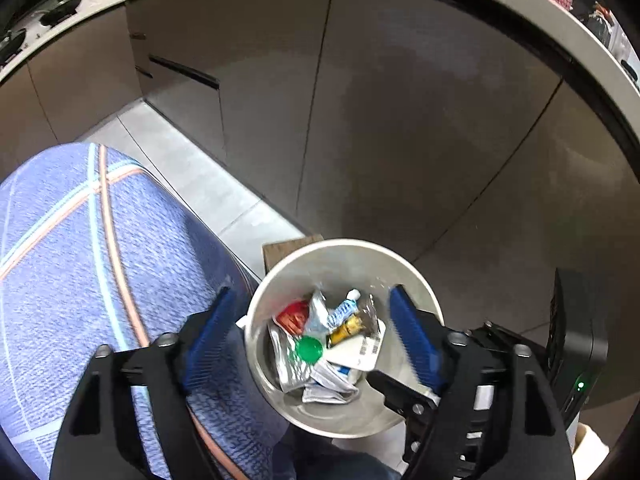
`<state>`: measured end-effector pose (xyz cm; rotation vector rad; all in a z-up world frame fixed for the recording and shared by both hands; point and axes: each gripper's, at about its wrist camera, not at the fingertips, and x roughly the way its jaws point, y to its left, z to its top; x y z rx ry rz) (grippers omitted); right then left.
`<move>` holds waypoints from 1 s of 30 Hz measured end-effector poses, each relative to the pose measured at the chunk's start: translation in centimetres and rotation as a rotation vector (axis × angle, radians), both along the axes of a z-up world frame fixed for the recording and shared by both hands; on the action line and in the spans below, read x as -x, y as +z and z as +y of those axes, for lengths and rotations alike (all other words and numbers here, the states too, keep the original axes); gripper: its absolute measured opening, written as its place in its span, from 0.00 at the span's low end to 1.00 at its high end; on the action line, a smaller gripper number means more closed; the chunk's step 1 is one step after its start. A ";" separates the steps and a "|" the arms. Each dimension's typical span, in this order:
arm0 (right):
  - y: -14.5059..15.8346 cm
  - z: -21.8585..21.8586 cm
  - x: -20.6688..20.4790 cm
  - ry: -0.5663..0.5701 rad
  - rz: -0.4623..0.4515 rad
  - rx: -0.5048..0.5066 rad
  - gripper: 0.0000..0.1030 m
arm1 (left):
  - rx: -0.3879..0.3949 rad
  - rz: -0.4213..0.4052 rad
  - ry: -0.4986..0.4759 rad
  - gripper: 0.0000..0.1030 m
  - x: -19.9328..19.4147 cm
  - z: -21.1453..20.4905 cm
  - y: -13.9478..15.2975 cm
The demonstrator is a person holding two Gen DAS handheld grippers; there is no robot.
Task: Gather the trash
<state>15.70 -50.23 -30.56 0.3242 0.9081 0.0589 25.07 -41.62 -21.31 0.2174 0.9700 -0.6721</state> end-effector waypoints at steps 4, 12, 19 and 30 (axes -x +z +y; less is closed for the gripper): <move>0.7 0.1 0.5 -0.004 -0.028 0.022 0.84 | 0.011 -0.038 0.030 0.91 0.4 0.8 1.0; 2.0 1.2 0.6 0.010 -0.032 0.065 0.97 | 0.003 -0.048 0.097 0.92 0.4 2.7 2.3; 2.7 2.0 1.2 -0.003 -0.039 0.084 0.97 | -0.006 -0.070 0.110 0.92 1.0 4.2 3.2; 6.0 3.6 2.3 -0.026 -0.059 0.140 0.97 | 0.020 -0.104 0.127 0.92 2.8 6.8 5.9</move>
